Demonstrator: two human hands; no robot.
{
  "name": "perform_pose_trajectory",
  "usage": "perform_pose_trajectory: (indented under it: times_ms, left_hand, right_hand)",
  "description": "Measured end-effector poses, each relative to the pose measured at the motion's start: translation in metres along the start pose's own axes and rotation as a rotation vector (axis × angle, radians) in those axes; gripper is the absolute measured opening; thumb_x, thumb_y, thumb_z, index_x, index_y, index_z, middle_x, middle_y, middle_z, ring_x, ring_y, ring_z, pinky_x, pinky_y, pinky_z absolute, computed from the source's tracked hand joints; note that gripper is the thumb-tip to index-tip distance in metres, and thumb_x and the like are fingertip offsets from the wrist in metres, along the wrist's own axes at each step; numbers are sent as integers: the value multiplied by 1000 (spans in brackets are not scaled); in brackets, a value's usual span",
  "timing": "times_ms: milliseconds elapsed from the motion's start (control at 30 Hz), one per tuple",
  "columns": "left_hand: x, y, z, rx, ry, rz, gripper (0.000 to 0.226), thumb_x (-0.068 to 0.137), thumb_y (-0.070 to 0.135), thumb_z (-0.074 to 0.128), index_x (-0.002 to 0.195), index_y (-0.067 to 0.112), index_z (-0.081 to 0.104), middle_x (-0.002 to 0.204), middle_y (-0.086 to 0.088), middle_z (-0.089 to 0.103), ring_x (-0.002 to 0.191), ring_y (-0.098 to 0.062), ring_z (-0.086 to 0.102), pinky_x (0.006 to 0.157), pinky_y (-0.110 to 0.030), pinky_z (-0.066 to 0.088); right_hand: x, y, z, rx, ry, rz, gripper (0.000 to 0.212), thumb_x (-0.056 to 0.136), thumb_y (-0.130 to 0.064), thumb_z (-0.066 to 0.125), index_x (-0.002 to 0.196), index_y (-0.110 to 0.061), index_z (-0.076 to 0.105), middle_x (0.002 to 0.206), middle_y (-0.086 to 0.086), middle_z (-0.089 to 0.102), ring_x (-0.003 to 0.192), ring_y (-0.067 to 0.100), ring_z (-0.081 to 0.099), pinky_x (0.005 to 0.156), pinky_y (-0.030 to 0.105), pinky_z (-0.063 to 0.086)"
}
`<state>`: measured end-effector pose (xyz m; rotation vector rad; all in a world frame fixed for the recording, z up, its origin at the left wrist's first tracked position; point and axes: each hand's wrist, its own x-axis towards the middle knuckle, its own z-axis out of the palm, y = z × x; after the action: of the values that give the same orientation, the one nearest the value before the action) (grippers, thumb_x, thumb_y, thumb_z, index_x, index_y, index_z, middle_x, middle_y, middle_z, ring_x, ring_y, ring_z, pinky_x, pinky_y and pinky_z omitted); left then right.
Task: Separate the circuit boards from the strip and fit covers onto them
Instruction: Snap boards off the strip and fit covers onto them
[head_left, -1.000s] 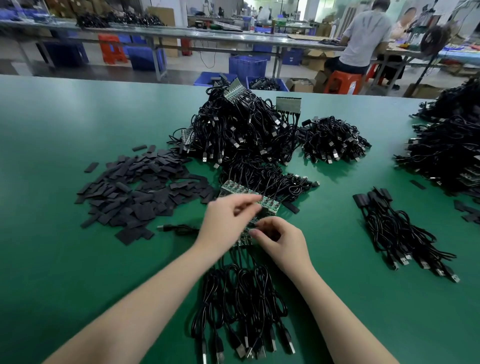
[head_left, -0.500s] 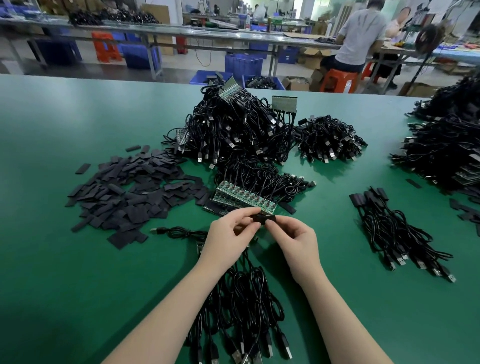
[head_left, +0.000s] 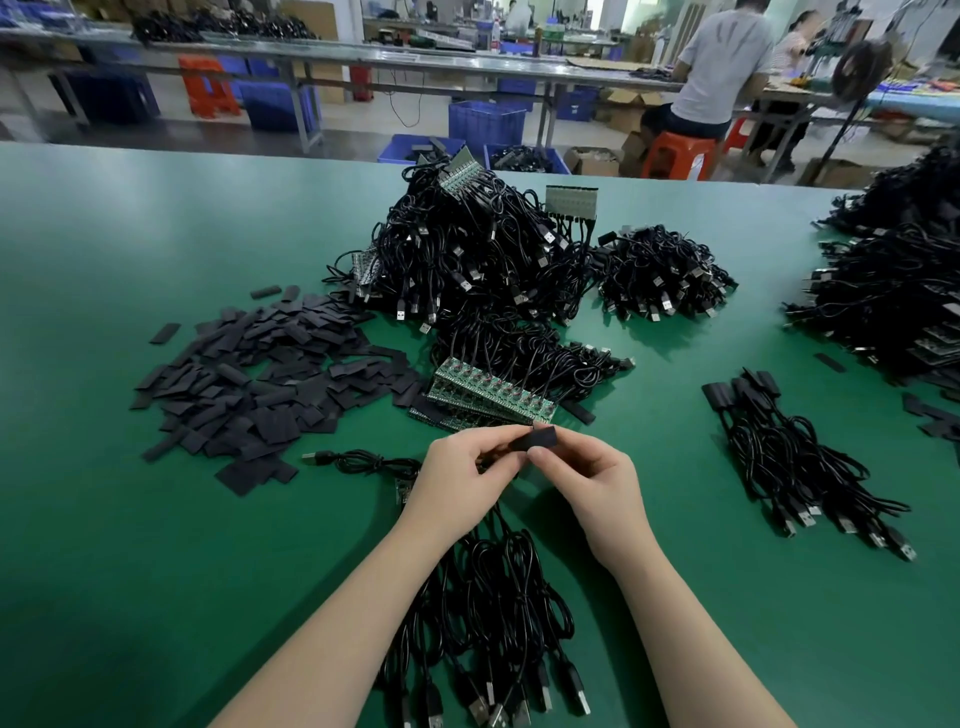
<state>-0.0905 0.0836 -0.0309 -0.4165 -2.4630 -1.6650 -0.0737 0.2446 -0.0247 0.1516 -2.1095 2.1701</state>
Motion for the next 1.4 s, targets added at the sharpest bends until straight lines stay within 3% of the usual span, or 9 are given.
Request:
perform_pose_trajectory:
  times_ms: [300,467,633,767,933,1100,1233,1400]
  left_hand:
    - [-3,5,0,15,-23,1,25,86,34,65,107,48,67,101,29,69,97,8,63,83,-12,49]
    - [-9,10,-4,413,75,129,26,90,29,64,115,32,71,107,17,69,101,0,60,89,-25,49]
    - [-12,13,-12,729,9,150,27,96,29,54,118,31,69,112,15,69,107,-9,61,89,-33,47]
    - [-10,11,-23,707,-4,91,31,94,29,53,121,33,68,118,17,66,113,-7,57,93,-32,46]
    - [-7,2,-26,792,-129,17,35,96,44,50,128,36,61,123,15,61,117,-11,53,93,-32,43]
    - [-4,0,-17,748,-56,16,20,95,40,55,107,37,71,107,15,63,104,-12,57,85,-32,45]
    - [0,2,-11,662,-64,66,19,97,35,54,108,33,70,108,16,64,104,-8,57,87,-33,46]
    - [-7,4,-12,377,72,56,21,96,29,58,115,31,66,102,16,67,95,1,58,78,-11,43]
  right_hand:
    - [-1,1,-1,-41,57,-30,23,83,-10,76,86,-33,79,88,-4,77,83,7,71,73,15,52]
    - [1,5,-2,26,164,21,20,83,-11,77,83,-31,80,81,-5,76,75,2,68,69,14,51]
    - [3,6,-1,50,214,59,17,83,-14,78,82,-30,80,82,-4,77,76,3,68,69,14,51]
    - [3,6,-2,63,213,66,18,82,-13,79,84,-31,79,82,-5,76,74,4,66,69,14,51]
    - [4,6,-2,52,214,75,13,83,-14,78,86,-26,79,83,-4,76,74,3,66,68,13,50]
    - [3,5,1,33,224,73,12,82,-12,79,84,-24,78,78,-6,75,70,1,65,64,11,49]
    - [3,4,2,6,234,63,12,83,-14,79,85,-26,78,79,-5,75,69,1,64,64,11,48]
    - [2,4,-1,-18,224,71,12,84,-16,78,87,-27,78,82,-3,76,71,3,65,64,12,49]
